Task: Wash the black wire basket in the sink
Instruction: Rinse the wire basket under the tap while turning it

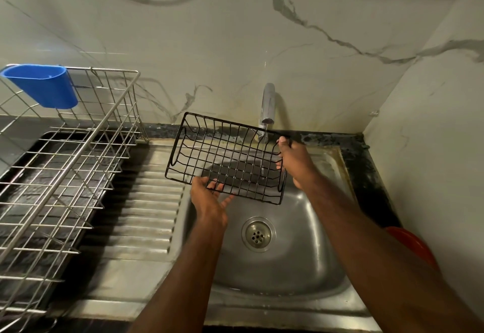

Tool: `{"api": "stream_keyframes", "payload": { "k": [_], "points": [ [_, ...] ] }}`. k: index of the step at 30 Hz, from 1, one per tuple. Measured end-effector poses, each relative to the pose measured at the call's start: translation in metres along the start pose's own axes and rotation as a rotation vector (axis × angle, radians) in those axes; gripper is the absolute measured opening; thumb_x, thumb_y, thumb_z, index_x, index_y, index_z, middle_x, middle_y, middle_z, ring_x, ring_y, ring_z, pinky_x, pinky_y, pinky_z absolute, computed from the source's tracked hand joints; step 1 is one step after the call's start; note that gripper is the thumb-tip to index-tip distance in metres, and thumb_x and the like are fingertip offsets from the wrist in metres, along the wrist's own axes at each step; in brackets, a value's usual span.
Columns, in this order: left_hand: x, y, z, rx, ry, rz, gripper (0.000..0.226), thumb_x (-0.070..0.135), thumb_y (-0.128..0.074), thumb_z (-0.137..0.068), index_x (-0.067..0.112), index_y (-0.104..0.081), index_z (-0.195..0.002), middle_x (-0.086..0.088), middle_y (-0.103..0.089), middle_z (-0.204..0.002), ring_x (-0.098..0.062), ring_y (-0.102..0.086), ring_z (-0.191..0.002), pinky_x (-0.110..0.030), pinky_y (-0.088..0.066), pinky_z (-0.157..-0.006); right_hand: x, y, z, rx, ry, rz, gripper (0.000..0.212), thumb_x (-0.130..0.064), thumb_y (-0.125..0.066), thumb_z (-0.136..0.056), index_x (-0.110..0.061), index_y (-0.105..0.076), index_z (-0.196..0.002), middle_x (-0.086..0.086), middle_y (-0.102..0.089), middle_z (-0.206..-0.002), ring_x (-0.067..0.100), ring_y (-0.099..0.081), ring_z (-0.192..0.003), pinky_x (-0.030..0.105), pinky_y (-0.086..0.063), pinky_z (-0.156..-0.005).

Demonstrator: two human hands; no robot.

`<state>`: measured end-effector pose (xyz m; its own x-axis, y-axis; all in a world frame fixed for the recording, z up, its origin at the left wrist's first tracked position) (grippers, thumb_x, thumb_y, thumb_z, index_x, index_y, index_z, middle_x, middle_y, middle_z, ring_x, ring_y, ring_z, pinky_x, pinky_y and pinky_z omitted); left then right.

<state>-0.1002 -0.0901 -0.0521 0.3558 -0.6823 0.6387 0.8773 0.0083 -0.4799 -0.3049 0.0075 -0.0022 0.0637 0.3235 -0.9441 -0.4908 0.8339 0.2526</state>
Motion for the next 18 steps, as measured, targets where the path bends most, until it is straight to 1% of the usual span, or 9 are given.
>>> {"api": "stream_keyframes", "payload": {
  "k": [2,4,5,7,9,12,15,18],
  "points": [
    [0.0017,0.0012,-0.0019,0.002,-0.006,-0.005,0.016,0.031,-0.041,-0.094,0.021,-0.051,-0.101,-0.008,-0.055,-0.11,-0.023,-0.056,-0.101,-0.054,-0.054,-0.083,0.001,-0.0022,-0.0005,-0.014,0.002,-0.002,0.037,-0.038,-0.044,-0.102,-0.006,-0.062,-0.103,0.009,-0.051,-0.081,0.023,-0.051,-0.07,0.036,-0.05,-0.063],
    [0.0029,0.0013,-0.0033,0.002,-0.011,-0.016,0.017,0.031,-0.04,-0.094,0.021,-0.051,-0.101,-0.007,-0.054,-0.108,-0.022,-0.055,-0.099,-0.054,-0.054,-0.084,0.0018,-0.0033,-0.0005,-0.025,0.007,-0.002,0.032,-0.039,-0.044,-0.102,-0.014,-0.062,-0.093,0.008,-0.052,-0.078,0.023,-0.052,-0.071,0.041,-0.051,-0.069],
    [0.0033,0.001,-0.0038,0.002,-0.011,-0.02,0.017,0.031,-0.04,-0.093,0.021,-0.051,-0.101,-0.007,-0.054,-0.107,-0.022,-0.055,-0.098,-0.054,-0.053,-0.084,0.0017,-0.0033,-0.0006,-0.026,0.008,-0.003,0.031,-0.04,-0.044,-0.102,-0.018,-0.06,-0.087,0.007,-0.052,-0.076,0.023,-0.052,-0.071,0.042,-0.052,-0.071],
    [0.0043,-0.0002,-0.0033,0.003,-0.016,-0.025,0.016,0.03,-0.04,-0.093,0.021,-0.052,-0.098,-0.007,-0.054,-0.106,-0.022,-0.055,-0.098,-0.056,-0.053,-0.087,0.0002,-0.0034,-0.0008,-0.027,0.011,-0.01,0.03,-0.039,-0.044,-0.102,-0.022,-0.057,-0.082,0.005,-0.051,-0.072,0.022,-0.052,-0.069,0.042,-0.052,-0.072],
    [0.0047,-0.0011,-0.0025,0.001,-0.022,-0.03,0.016,0.03,-0.039,-0.093,0.021,-0.053,-0.094,-0.007,-0.054,-0.105,-0.023,-0.055,-0.098,-0.058,-0.052,-0.09,-0.0016,-0.0033,-0.0018,-0.031,0.009,-0.016,0.029,-0.038,-0.043,-0.103,-0.023,-0.057,-0.082,0.004,-0.051,-0.073,0.021,-0.052,-0.069,0.041,-0.052,-0.071],
    [0.0054,-0.0021,-0.0016,0.0,-0.024,-0.024,0.017,0.03,-0.039,-0.093,0.02,-0.053,-0.097,-0.008,-0.055,-0.108,-0.023,-0.056,-0.102,-0.059,-0.051,-0.093,-0.0029,-0.0034,-0.0046,-0.049,-0.008,-0.046,0.025,-0.033,-0.044,-0.103,-0.021,-0.056,-0.085,0.004,-0.051,-0.077,0.02,-0.052,-0.07,0.037,-0.049,-0.067],
    [0.0066,-0.0029,-0.0014,0.0,-0.027,-0.012,0.017,0.028,-0.04,-0.092,0.02,-0.053,-0.097,-0.008,-0.055,-0.109,-0.023,-0.056,-0.103,-0.058,-0.051,-0.092,0.0005,-0.004,-0.0079,-0.073,-0.052,-0.098,0.021,-0.033,-0.046,-0.1,-0.02,-0.055,-0.085,0.005,-0.053,-0.082,0.022,-0.053,-0.077,0.038,-0.045,-0.073],
    [0.0077,-0.0041,-0.0008,0.004,-0.03,0.002,0.015,0.026,-0.04,-0.092,0.019,-0.053,-0.094,-0.007,-0.053,-0.105,-0.022,-0.054,-0.1,-0.058,-0.051,-0.092,0.0056,-0.0069,-0.0095,-0.102,-0.093,-0.139,0.023,-0.034,-0.046,-0.098,-0.018,-0.057,-0.085,0.004,-0.054,-0.078,0.022,-0.052,-0.08,0.038,-0.039,-0.077]
  ]
}}
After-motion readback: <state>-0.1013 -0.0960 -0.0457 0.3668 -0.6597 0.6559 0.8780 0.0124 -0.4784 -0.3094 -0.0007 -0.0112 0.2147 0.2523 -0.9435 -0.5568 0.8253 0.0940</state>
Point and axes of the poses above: each hand's wrist, its own z-axis away from the middle knuckle, its own y-axis out of the back of the hand, x = y × z, the point moved 5 cm from there along -z, towards the middle knuckle
